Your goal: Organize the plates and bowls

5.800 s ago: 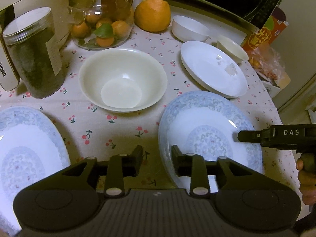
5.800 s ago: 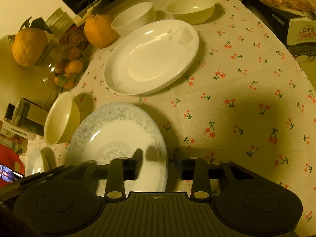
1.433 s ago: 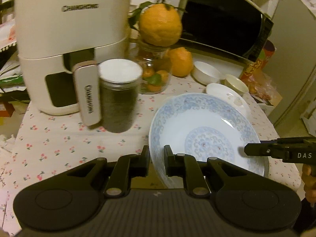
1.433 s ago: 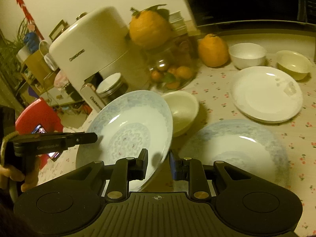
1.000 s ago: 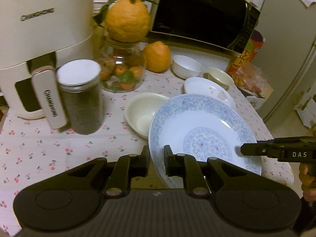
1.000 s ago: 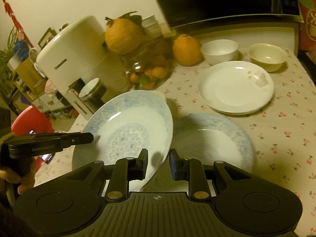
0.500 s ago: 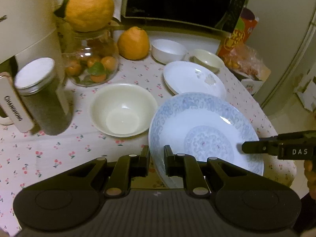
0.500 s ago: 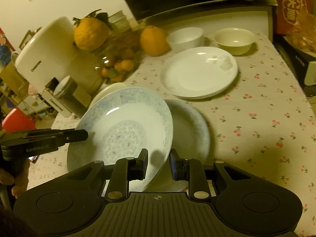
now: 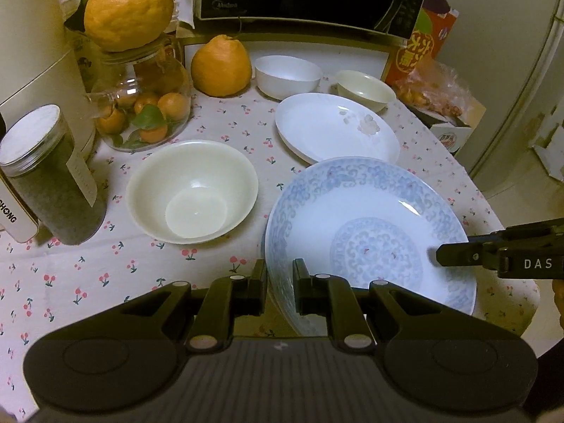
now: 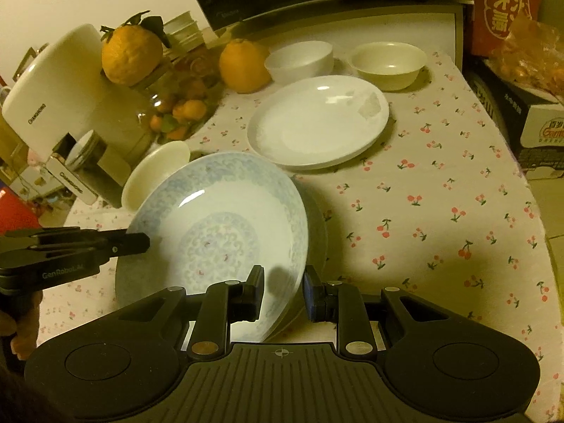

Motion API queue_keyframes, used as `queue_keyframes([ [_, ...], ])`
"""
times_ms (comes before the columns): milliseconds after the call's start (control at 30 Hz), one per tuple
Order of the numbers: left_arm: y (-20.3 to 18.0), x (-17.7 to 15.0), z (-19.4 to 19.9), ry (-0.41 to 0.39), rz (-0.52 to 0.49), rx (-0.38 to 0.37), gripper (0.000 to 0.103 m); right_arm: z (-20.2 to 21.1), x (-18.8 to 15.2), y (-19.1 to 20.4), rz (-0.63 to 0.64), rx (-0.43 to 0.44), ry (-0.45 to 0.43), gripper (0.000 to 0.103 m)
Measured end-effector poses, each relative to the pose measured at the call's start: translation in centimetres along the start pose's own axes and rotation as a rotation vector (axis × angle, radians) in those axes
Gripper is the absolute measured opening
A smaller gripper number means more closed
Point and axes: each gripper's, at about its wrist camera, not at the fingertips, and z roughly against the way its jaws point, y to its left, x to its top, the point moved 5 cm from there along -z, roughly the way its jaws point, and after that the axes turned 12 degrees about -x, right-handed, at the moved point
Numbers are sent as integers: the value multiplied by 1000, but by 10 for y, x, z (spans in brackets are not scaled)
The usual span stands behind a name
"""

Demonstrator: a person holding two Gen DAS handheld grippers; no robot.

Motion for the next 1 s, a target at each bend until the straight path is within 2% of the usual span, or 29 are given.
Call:
queue_keyframes([
  [700, -3, -5, -16, 44, -36, 55, 13, -11, -3, 9, 88, -96, -9, 23],
  [1000, -12, -6, -19, 41, -98, 106, 13, -12, -5, 19, 180, -165, -44, 23],
])
